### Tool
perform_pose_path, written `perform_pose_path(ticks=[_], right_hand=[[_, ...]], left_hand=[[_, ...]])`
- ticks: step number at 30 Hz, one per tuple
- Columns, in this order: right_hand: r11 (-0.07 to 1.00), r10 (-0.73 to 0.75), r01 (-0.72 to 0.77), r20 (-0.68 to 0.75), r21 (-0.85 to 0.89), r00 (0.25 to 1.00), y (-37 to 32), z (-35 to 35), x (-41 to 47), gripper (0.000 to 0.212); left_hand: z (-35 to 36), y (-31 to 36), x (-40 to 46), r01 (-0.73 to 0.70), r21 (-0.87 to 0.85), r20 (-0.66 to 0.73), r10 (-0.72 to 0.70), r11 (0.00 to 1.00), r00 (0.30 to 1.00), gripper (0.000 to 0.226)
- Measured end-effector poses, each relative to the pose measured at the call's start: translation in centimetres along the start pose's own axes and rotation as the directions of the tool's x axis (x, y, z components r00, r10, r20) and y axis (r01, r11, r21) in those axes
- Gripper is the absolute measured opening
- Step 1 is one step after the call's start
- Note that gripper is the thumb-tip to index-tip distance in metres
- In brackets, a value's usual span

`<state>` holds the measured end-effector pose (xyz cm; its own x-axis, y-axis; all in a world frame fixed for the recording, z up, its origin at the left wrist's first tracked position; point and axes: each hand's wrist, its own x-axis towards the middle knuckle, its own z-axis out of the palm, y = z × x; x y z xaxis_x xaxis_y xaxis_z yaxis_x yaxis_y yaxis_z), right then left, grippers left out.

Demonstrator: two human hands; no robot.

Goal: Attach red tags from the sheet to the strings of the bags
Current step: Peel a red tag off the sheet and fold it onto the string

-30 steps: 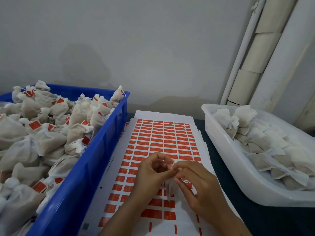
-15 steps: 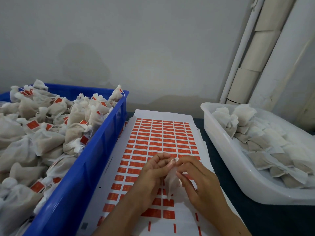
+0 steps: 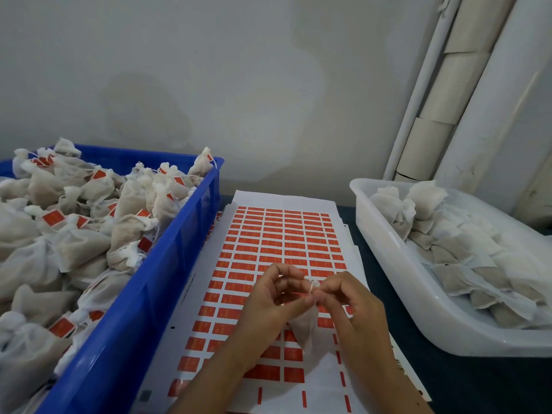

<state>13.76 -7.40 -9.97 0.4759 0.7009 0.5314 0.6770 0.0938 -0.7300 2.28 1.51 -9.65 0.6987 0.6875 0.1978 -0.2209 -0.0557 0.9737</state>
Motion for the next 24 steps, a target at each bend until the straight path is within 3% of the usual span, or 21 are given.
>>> perform_pose_path(ticks=[16,21,24], right_hand=[[0.999,-0.021,0.024,-0.066,0.045,0.998,-0.25,0.15,-0.25,0.010],[0.994,0.033,-0.027,-0.057,0.110,0.998,-0.77,0.39,-0.21,0.013],[0.946,0.194,-0.185,-0.010,0.266,0.981,-0.86,0.31,0.08,0.023]], left_hand=[[0.46,0.01,-0.22,-0.135,0.220,-0.061,0.152,0.966,0.986,0.026],[0.36,0.10,-0.24,-0.128,0.221,-0.070,0.147,0.967,0.987,0.020],[0.34,0.20,-0.20,-0.103,0.211,-0.088,0.124,0.972,0.988,0.020]])
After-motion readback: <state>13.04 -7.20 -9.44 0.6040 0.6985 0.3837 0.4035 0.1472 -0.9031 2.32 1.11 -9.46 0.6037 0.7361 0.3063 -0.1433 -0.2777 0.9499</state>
